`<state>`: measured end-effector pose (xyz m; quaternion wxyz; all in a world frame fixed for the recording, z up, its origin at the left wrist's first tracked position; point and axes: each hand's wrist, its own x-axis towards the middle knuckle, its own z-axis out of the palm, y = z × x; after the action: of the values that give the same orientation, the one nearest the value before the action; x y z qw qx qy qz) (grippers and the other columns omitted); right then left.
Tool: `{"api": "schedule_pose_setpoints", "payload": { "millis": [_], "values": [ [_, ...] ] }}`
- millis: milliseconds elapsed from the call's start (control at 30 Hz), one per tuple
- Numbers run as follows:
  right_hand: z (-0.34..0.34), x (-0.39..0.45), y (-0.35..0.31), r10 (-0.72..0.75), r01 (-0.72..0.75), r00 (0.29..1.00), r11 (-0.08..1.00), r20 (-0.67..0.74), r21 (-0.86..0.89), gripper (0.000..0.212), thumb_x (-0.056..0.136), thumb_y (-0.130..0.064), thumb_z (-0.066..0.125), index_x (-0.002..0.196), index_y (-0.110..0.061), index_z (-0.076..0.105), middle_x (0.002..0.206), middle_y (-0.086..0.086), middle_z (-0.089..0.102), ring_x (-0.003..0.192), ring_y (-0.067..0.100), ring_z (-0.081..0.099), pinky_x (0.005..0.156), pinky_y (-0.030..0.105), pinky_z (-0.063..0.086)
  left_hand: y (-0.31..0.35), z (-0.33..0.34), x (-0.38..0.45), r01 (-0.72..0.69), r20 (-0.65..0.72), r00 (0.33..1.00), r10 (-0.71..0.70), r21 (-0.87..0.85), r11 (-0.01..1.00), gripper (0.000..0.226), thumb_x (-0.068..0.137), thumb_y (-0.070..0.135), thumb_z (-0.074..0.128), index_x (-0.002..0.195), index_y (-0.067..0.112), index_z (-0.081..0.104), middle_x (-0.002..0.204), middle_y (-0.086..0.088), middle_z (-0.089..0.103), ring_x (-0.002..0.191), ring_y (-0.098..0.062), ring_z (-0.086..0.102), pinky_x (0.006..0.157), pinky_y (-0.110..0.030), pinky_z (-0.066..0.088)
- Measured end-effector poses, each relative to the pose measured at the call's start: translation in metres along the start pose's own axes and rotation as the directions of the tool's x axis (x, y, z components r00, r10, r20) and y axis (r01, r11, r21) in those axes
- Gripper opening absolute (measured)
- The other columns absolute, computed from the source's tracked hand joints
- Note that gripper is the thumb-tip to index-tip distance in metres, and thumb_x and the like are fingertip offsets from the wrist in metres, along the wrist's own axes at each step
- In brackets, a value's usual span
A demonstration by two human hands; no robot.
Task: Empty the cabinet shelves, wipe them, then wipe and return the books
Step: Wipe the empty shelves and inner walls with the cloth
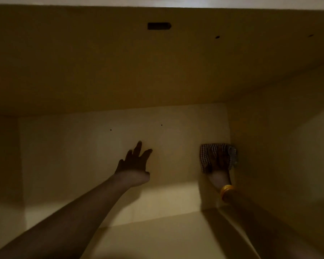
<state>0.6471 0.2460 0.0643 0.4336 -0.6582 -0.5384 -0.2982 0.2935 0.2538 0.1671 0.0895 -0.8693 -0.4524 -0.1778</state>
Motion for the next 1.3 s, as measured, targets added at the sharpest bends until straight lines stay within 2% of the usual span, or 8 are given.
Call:
{"api": "schedule_pose_setpoints", "payload": {
  "millis": [100,200,467,600,800,967,1067,1300],
  "values": [
    [-0.002,-0.03,-0.002,-0.272,0.321,0.922,0.935,0.276,-0.152,0.062,0.077,-0.032,0.045,0.138,-0.042,0.047,0.154,0.016,0.038,0.134,0.048,0.04,0.107,0.063,0.04,-0.003,0.013,-0.008,0.019,0.01,1.0,-0.019,-0.005,1.0,0.091,0.095,0.03,0.058,0.158,0.045,-0.007,0.163,0.008,-0.032,0.156,-0.028,-0.009,0.124,-0.058,0.011],
    [-0.008,-0.049,0.007,-0.4,0.583,0.761,0.766,0.511,-0.27,0.074,0.071,-0.032,0.04,0.145,-0.039,0.044,0.162,0.006,0.032,0.143,0.042,0.034,0.106,0.067,0.037,-0.01,0.018,-0.015,0.023,0.014,1.0,-0.023,0.0,1.0,0.091,0.096,0.033,0.057,0.158,0.045,-0.008,0.164,0.007,-0.032,0.156,-0.029,-0.01,0.123,-0.059,0.009],
    [-0.011,0.008,-0.066,-0.227,0.258,0.954,0.955,0.197,-0.146,0.095,0.067,-0.008,0.069,0.151,-0.034,0.033,0.163,0.009,0.028,0.149,0.042,0.021,0.104,0.072,0.034,-0.037,0.027,-0.031,0.063,0.005,0.998,-0.064,0.024,0.998,0.092,0.092,0.031,0.057,0.159,0.042,-0.005,0.166,0.004,-0.027,0.156,-0.033,-0.004,0.121,-0.059,0.018],
    [-0.004,0.039,-0.13,-0.292,0.322,0.939,0.932,0.18,-0.168,0.087,0.069,-0.018,0.067,0.15,-0.032,0.04,0.165,0.007,0.023,0.15,0.043,0.018,0.102,0.079,0.026,-0.045,0.032,-0.038,0.074,-0.009,0.997,-0.074,-0.001,0.997,0.093,0.091,0.031,0.059,0.159,0.042,-0.003,0.166,0.004,-0.025,0.156,-0.032,-0.003,0.121,-0.058,0.02],
    [0.036,0.009,-0.158,-0.662,0.779,0.62,0.58,0.421,-0.237,0.09,0.074,-0.018,0.068,0.152,-0.043,0.032,0.169,-0.003,0.002,0.154,0.033,-0.011,0.11,0.077,0.006,-0.056,0.036,-0.049,0.078,-0.038,0.996,-0.078,0.006,0.997,0.091,0.091,0.037,0.062,0.159,0.041,0.002,0.167,0.003,-0.022,0.156,-0.034,0.0,0.119,-0.059,0.024],
    [0.045,-0.026,-0.122,-0.66,0.904,0.426,0.333,0.619,-0.268,0.08,0.063,-0.034,0.076,0.137,-0.048,0.05,0.164,-0.007,0.026,0.151,0.03,0.02,0.112,0.07,0.019,-0.072,0.035,-0.056,0.105,-0.04,0.994,-0.105,0.011,0.994,0.088,0.092,0.047,0.061,0.159,0.04,0.004,0.168,0.002,-0.02,0.155,-0.035,0.002,0.119,-0.061,0.023],
    [0.035,-0.037,-0.099,-0.65,0.872,0.488,0.392,0.583,-0.293,0.078,0.059,-0.031,0.077,0.133,-0.046,0.055,0.16,-0.008,0.035,0.147,0.027,0.034,0.11,0.065,0.019,-0.084,0.034,-0.059,0.117,-0.035,0.993,-0.116,0.008,0.993,0.086,0.093,0.063,0.053,0.16,0.039,0.005,0.168,0.001,-0.019,0.155,-0.036,0.003,0.119,-0.062,0.022],
    [0.02,-0.016,-0.137,-0.372,0.446,0.879,0.862,0.297,-0.242,0.103,0.057,-0.008,0.077,0.147,-0.042,0.039,0.164,-0.001,0.028,0.151,0.033,0.018,0.106,0.071,0.033,-0.108,0.031,-0.073,0.114,-0.037,0.993,-0.114,0.022,0.993,0.085,0.093,0.067,0.05,0.16,0.037,0.007,0.169,-0.001,-0.017,0.155,-0.038,0.003,0.118,-0.063,0.021]
  ]
}}
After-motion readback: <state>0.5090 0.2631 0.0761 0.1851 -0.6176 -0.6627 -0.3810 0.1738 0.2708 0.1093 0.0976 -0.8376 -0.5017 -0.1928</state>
